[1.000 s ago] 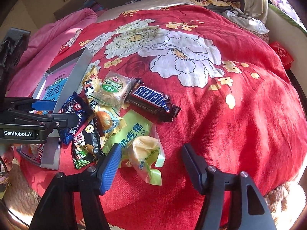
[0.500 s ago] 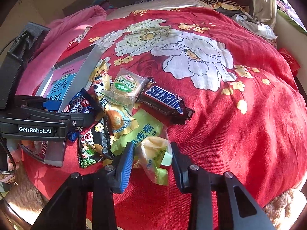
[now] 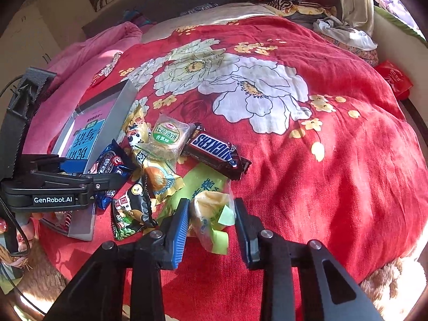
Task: Organize snacks
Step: 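Grasp the blue Oreo package with left tool while right tool grasps pale green bag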
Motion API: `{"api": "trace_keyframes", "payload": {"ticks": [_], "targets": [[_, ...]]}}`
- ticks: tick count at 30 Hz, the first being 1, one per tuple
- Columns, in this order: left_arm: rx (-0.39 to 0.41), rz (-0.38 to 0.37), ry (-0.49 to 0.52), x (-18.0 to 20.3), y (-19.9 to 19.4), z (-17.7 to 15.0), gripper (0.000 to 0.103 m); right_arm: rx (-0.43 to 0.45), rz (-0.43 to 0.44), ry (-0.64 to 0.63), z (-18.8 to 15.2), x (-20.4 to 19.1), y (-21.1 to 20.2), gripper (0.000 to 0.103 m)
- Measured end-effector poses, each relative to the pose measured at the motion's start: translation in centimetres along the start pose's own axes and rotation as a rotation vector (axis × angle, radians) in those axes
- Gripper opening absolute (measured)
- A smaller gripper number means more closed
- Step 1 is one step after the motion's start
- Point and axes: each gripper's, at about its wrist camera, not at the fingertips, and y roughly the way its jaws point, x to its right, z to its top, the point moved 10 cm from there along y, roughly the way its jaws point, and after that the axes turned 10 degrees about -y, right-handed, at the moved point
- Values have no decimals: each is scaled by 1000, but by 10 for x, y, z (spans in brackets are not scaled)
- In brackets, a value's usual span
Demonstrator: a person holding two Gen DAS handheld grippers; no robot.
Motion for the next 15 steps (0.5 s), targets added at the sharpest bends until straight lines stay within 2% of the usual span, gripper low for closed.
{"api": "trace_keyframes", "payload": {"ticks": [2, 7, 9, 12, 15], "targets": [[0, -17, -3, 0, -3, 0, 64, -3, 3, -1, 0, 0, 1, 34], [24, -177, -80, -5, -13, 4, 60, -11, 14, 13, -3, 1, 4, 34], [50, -222, -79, -8, -24, 7, 59, -14, 16, 17, -3, 2, 6, 34], [58, -243, -44, -5, -32, 12, 59, -18, 19, 22, -3, 2, 7, 34], [37, -221, -3, 3, -29, 16, 59, -18, 23, 26, -4, 2, 7, 34]]}}
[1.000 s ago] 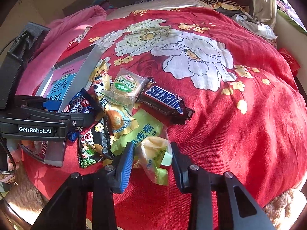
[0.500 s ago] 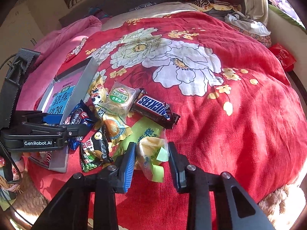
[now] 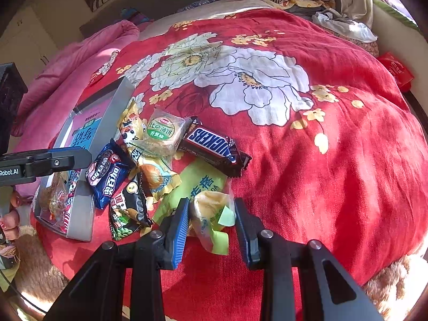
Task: Organize snacks
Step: 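Grasp the blue Oreo package with left tool while right tool grasps pale green bag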
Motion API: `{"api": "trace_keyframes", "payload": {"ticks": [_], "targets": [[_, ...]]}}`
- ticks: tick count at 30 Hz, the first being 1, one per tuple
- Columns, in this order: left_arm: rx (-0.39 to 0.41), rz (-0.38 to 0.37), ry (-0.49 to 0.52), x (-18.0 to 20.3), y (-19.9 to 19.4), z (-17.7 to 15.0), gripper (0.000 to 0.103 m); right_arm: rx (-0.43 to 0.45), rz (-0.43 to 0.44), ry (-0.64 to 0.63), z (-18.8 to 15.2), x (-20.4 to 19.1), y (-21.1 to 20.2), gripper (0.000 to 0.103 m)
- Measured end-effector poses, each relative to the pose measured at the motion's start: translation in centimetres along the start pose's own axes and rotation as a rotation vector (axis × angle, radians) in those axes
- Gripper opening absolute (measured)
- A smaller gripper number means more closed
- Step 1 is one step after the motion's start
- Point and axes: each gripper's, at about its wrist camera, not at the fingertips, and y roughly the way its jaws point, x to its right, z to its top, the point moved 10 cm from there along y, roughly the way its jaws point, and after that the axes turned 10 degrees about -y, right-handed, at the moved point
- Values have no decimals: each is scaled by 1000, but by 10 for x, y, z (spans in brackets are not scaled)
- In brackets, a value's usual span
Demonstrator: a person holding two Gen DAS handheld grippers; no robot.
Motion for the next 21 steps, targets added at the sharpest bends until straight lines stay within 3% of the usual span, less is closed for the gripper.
{"api": "trace_keyframes", "payload": {"ticks": [6, 15, 21], "targets": [[-52, 38, 92, 18, 15, -6, 60, 0, 3, 3, 0, 0, 0, 34], [-109, 220, 165, 16, 41, -10, 61, -2, 9, 9, 0, 1, 1, 34], [-111, 295, 173, 17, 53, -5, 61, -8, 7, 4, -1, 0, 4, 34]]}}
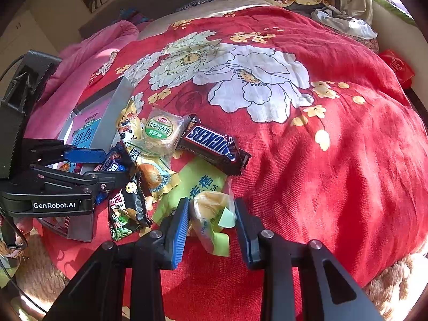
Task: Organize snacks
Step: 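Grasp the blue Oreo package with left tool while right tool grasps pale green bag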
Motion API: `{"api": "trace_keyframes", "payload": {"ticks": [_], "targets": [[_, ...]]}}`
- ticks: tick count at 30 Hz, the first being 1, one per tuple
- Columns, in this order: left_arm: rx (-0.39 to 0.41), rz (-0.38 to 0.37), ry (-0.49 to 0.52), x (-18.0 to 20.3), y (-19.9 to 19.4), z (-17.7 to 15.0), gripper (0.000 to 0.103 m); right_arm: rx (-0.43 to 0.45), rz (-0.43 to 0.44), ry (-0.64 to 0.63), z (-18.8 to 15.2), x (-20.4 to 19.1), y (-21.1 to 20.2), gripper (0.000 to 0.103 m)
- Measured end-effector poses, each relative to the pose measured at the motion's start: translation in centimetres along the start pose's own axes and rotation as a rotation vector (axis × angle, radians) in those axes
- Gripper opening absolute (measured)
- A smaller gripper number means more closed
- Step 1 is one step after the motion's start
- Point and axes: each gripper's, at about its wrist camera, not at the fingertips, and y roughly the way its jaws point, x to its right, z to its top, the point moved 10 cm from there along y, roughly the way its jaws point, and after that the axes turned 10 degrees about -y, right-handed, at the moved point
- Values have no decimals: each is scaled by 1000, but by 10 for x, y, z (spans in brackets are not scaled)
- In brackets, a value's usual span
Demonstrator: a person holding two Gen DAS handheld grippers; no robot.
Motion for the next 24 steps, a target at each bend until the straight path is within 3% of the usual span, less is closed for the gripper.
{"api": "trace_keyframes", "payload": {"ticks": [8, 11, 13, 16, 24], "targets": [[23, 57, 14, 3, 11, 1, 63, -21, 31, 11, -3, -1, 9, 35], [50, 20, -39, -1, 8, 2, 53, -10, 62, 45, -3, 3, 7, 33], [53, -34, -83, -6, 3, 3, 51, 4, 72, 58, -1, 3, 3, 33], [77, -105, -116, -8, -8, 4, 40, 29, 76, 69, 2, 3, -6, 33], [73, -280, -228, -10, -25, -2, 33, 117, 59, 120, 12, 13, -38, 33]]}}
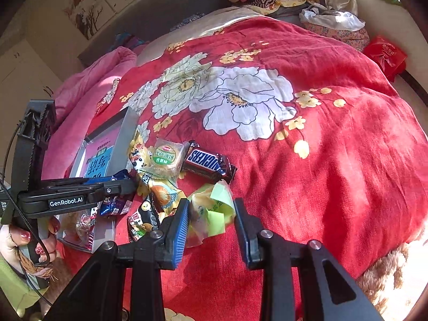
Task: Organize snacks
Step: 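Grasp the blue Oreo package with left tool while right tool grasps pale green bag, then carry the blue Oreo package and pale green bag toward the tray with both tools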
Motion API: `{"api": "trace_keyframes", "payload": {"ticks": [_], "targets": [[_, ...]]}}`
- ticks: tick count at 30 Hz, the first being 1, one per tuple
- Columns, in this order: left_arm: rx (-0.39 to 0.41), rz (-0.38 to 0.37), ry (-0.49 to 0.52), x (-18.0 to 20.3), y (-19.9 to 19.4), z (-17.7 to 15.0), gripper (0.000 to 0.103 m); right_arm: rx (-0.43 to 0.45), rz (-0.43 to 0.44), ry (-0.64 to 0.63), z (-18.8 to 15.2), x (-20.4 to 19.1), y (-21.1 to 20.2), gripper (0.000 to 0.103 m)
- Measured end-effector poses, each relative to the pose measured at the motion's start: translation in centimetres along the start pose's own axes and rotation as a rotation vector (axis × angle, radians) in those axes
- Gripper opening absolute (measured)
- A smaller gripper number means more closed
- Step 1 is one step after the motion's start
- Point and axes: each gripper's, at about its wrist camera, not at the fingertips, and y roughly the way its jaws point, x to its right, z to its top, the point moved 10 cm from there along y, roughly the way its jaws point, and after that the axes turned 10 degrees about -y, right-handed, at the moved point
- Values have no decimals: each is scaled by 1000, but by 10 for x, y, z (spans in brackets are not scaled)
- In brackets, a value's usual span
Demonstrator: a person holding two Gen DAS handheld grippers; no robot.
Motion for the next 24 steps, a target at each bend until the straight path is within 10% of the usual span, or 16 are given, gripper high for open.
{"api": "trace_keyframes", "payload": {"ticks": [12, 24], "targets": [[0, -36, -17, -1, -9, -11, 29, -82, -16, -27, -16, -2, 23, 33], [52, -124, -48, 2, -44, 1, 21, 45, -25, -24, 11, -7, -15, 33]]}}
